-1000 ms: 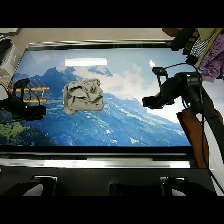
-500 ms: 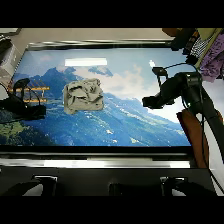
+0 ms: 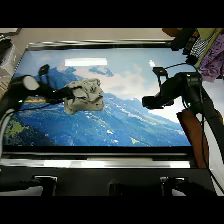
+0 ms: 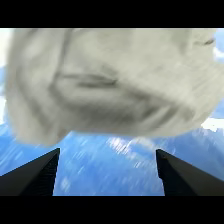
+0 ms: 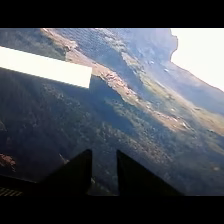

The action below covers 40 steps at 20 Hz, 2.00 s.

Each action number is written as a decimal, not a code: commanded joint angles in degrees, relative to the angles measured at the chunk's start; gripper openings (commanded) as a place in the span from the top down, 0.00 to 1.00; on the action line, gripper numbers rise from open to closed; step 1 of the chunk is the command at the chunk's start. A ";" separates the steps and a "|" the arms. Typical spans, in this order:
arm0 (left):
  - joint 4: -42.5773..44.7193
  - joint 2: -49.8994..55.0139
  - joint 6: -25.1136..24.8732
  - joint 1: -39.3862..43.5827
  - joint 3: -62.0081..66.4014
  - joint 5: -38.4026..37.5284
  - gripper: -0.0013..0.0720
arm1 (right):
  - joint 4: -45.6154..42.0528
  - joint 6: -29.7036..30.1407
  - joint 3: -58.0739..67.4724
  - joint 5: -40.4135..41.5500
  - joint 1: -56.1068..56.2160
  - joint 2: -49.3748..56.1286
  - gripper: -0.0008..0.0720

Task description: Fold the clothes and pants, and hang the long-sleeved shirts on hangers.

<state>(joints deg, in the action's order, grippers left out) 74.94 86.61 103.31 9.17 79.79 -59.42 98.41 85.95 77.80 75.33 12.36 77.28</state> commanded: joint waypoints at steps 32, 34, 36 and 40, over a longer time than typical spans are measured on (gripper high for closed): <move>0.48 5.44 -4.85 12.63 26.47 -29.11 0.07 | 0.52 -4.00 0.09 17.99 0.04 -19.91 0.62; -4.42 3.58 -7.39 4.81 24.96 -29.16 0.07 | 0.66 -5.14 0.09 18.08 0.04 -19.91 0.62; -12.09 3.56 -9.94 -1.36 20.85 -27.91 0.07 | 1.03 -5.25 0.09 17.99 0.04 -19.91 0.62; -18.23 3.98 -19.04 -5.22 4.87 -19.58 0.07 | 2.29 -5.68 0.09 18.49 0.04 -19.91 0.62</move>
<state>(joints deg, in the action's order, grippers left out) 62.26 90.87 90.96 7.99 93.67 -83.94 99.70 80.95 77.84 93.45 12.36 57.43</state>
